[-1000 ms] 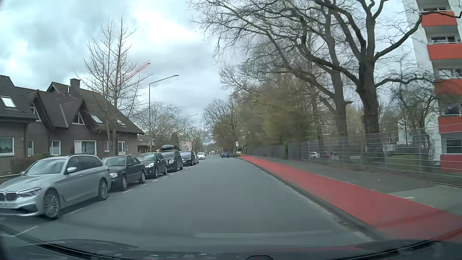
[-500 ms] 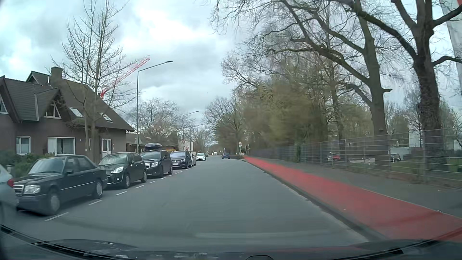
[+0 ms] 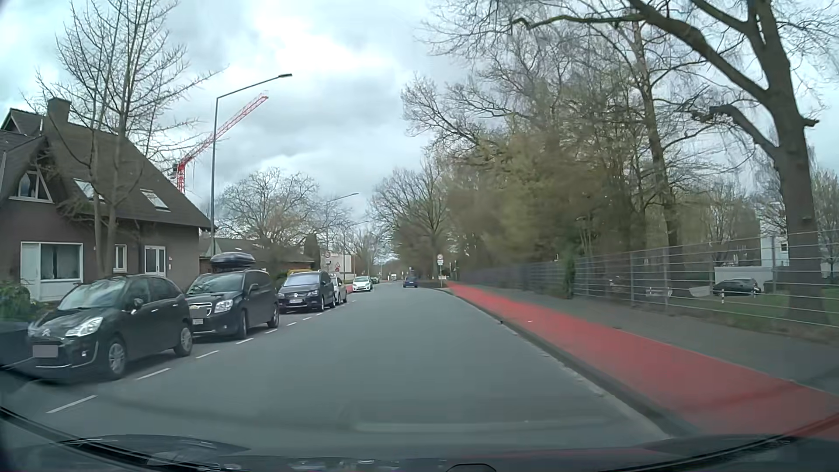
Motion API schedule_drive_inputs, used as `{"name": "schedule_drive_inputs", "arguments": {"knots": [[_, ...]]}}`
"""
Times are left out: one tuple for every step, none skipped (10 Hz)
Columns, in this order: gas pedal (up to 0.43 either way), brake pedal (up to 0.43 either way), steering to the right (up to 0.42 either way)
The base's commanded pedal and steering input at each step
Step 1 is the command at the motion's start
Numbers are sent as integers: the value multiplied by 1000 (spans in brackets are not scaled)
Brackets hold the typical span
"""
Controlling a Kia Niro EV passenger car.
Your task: Follow the waypoints while adhering to traffic rules and regulations
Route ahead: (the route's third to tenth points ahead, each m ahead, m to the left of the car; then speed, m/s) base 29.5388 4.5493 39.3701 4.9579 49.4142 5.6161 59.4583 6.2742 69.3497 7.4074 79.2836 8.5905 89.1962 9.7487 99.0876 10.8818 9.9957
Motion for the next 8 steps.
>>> {"name": "schedule_drive_inputs", "arguments": {"knots": [[0, 0, -3], [0, 0, -3], [0, 0, -2], [0, 0, -2], [0, 0, -2], [0, 0, -2], [0, 0, -2], [0, 0, -2]]}}
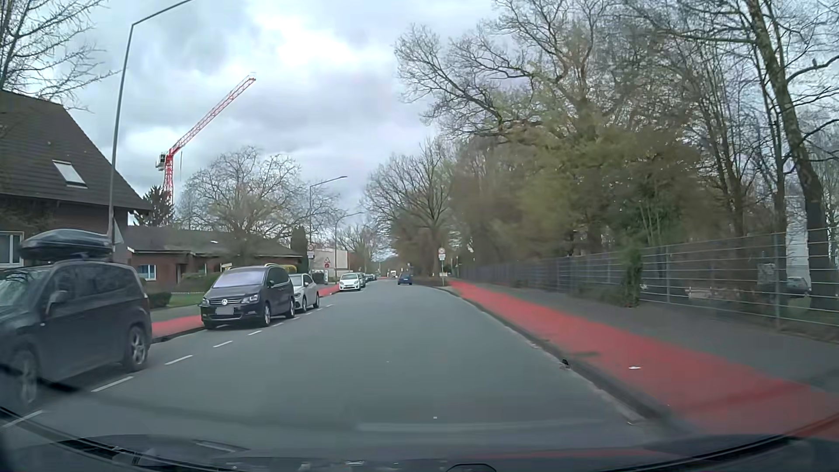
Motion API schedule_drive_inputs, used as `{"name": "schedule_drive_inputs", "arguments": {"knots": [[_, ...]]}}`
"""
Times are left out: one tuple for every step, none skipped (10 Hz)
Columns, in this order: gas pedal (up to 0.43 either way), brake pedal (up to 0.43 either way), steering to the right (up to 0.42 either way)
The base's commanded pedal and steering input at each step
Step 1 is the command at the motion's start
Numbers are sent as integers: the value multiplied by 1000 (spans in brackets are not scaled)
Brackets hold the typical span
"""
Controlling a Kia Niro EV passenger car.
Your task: Follow the waypoints while adhering to traffic rules and regulations
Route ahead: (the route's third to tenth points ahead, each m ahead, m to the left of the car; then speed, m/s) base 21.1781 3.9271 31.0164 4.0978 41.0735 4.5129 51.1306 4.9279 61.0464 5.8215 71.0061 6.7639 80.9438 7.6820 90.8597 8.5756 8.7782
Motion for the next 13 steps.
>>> {"name": "schedule_drive_inputs", "arguments": {"knots": [[0, 0, -2], [0, 0, -2], [0, 0, -2], [0, 0, -2], [0, 0, -2], [0, 0, -2], [0, 0, -2], [0, 0, -3], [0, 0, -3], [67, 0, -3], [150, 0, -4], [157, 0, -4], [157, 0, -6]]}}
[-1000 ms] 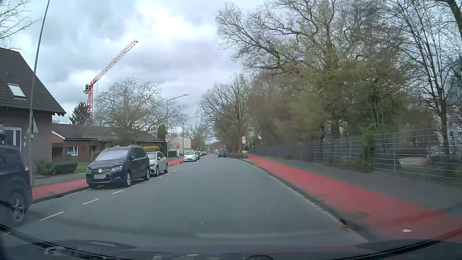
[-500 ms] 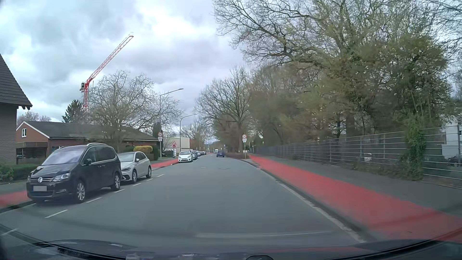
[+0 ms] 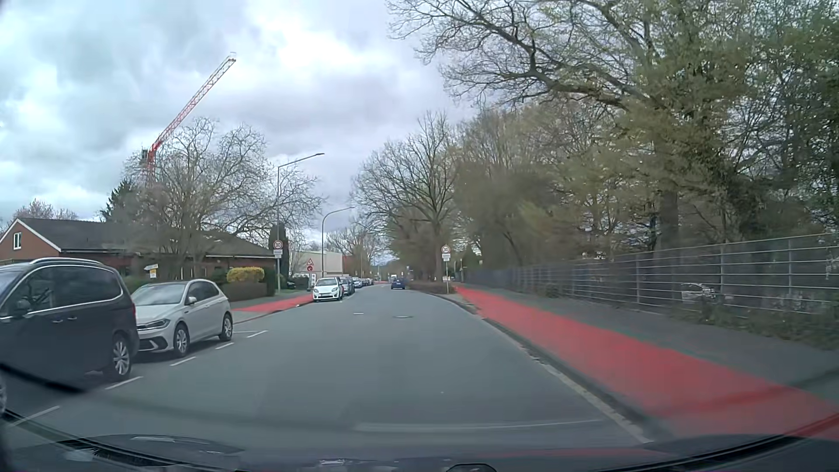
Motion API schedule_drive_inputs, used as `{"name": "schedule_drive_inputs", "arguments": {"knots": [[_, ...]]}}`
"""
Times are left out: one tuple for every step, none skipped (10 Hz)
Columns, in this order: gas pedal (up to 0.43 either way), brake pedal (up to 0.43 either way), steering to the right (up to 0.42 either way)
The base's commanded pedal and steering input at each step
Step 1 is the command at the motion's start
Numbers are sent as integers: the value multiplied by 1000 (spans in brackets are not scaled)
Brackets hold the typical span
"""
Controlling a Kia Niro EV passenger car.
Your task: Follow the waypoints while adhering to traffic rules and regulations
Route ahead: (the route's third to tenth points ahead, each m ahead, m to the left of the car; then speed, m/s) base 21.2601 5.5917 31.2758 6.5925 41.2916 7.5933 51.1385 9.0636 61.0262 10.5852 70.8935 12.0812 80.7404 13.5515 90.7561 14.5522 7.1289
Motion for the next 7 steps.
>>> {"name": "schedule_drive_inputs", "arguments": {"knots": [[169, 0, -11], [157, 0, -16], [157, 0, -19], [157, 0, -19], [157, 0, -20], [150, 0, -19], [110, 0, -19]]}}
